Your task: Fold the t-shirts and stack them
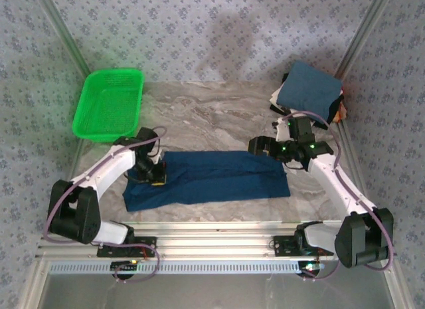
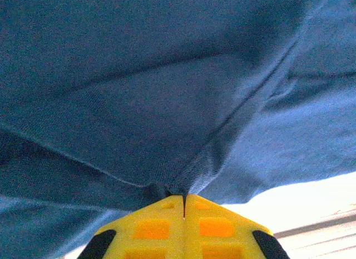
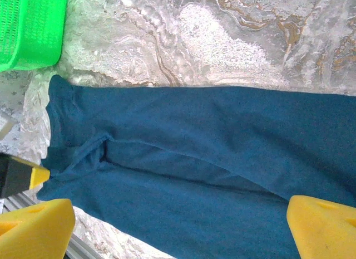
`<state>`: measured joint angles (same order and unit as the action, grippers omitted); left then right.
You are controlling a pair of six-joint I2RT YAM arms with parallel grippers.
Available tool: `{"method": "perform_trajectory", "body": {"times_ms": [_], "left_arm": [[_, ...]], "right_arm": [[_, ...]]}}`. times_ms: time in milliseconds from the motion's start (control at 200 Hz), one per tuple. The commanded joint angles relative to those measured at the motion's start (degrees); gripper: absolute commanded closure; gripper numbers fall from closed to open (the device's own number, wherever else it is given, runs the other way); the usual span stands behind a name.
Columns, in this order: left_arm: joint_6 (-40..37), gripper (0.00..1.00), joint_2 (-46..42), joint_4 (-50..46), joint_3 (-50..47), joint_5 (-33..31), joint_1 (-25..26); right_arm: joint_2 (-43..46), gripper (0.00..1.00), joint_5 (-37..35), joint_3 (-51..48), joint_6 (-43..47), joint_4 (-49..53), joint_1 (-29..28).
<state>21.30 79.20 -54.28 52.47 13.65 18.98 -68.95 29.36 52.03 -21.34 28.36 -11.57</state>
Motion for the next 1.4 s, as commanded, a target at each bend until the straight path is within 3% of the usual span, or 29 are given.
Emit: {"method": "perform_trajectory", "body": {"times_ms": [0,240,385,540,660,794,1004,1394], "left_arm": [[5.2,1.0,-3.8,-4.4,-1.2,-0.7,1.7],[10.6,1.0,-2.7,-4.9,-3.3,-0.3,4.9],[12.6,0.97,2.0,-5.8,-3.0,-3.6,7.4],[14.6,0.8,3.3,-5.2,-3.0,-5.0,7.5],[14.8,0.51,0.1,-4.5,0.1,-4.5,7.6],[13.0,0.4,-1.4,-2.8,8.8,-3.9,9.1],[12.7,0.38,3.9,8.5,14.5,0.0,9.8],[13.0,0.4,16.9,16.9,13.8,-4.3,3.6]], "right_arm": [[-0.7,0.0,0.9,1.3,1.5,1.0,0.7],[-3.1,0.0,1.8,1.7,1.7,0.8,1.8],[-4.7,0.0,2.1,1.9,1.6,0.4,1.9],[-6.3,0.0,1.0,1.7,1.3,1.4,1.9],[-9.2,0.0,-3.0,2.7,1.1,5.6,1.9],[-12.1,0.0,-7.1,3.1,-0.6,8.5,1.1],[-17.3,0.0,-11.9,2.6,-5.5,9.3,0.2],[-20.1,0.03,-10.5,2.1,-6.7,3.8,-1.3]]}}
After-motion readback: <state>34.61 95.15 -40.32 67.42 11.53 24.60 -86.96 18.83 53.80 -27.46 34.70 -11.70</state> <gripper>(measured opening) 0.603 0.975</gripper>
